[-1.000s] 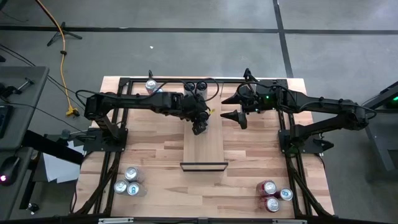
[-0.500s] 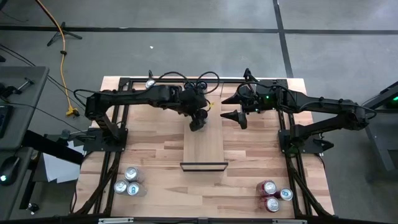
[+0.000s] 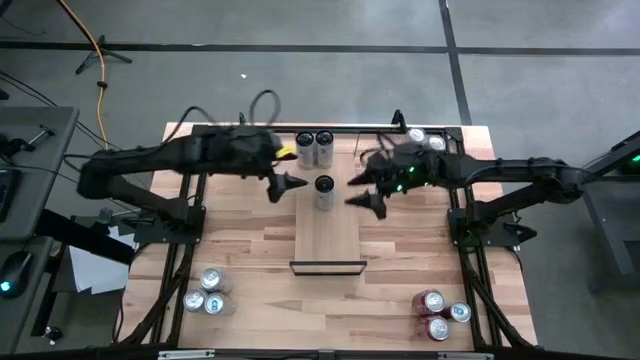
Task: Place canned beverage on shelf
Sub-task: Put the white-pink soda can on the shelf aligned with the other white-pink soda can
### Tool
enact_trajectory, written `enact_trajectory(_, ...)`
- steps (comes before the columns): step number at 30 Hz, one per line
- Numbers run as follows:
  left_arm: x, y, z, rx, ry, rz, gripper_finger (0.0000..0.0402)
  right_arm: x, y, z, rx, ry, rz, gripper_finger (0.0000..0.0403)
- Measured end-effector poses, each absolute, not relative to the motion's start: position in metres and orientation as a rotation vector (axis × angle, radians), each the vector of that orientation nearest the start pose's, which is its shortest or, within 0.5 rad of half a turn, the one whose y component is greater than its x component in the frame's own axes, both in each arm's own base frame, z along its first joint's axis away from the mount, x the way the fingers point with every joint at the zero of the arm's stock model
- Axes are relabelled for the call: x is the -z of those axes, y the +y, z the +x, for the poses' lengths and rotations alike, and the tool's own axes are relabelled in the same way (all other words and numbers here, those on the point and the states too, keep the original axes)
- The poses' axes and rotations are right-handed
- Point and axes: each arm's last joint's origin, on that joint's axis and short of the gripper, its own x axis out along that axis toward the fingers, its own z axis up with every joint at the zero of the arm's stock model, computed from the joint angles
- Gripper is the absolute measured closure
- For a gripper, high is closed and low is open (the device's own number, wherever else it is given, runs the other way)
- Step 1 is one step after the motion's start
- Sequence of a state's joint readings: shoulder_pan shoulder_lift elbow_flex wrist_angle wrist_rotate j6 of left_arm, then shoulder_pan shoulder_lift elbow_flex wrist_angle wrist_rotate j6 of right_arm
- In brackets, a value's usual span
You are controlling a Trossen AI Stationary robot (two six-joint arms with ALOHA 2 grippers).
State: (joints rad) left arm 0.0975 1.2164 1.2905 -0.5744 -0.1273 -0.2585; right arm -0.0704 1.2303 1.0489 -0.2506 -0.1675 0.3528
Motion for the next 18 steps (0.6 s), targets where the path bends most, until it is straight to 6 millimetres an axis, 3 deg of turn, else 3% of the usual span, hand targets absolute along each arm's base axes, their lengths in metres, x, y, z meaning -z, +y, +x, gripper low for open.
enact_trajectory(5,-0.368,0.023,0.216,-0.321,0.413,-0.325,0.0080,-0.304,0.014,0.288,0.046,0.543,0.514,0.0191)
enact_trajectory(12,-0.364,0.022,0.190,-0.386,0.356,-0.379,0.0080,-0.267,0.028,0.313,0.343,0.562,0.817,0.0384)
enact_trajectory(18,-0.369,0.022,0.188,-0.389,0.299,-0.425,0.0080,-0.237,0.030,0.344,0.392,0.502,0.978,0.0396)
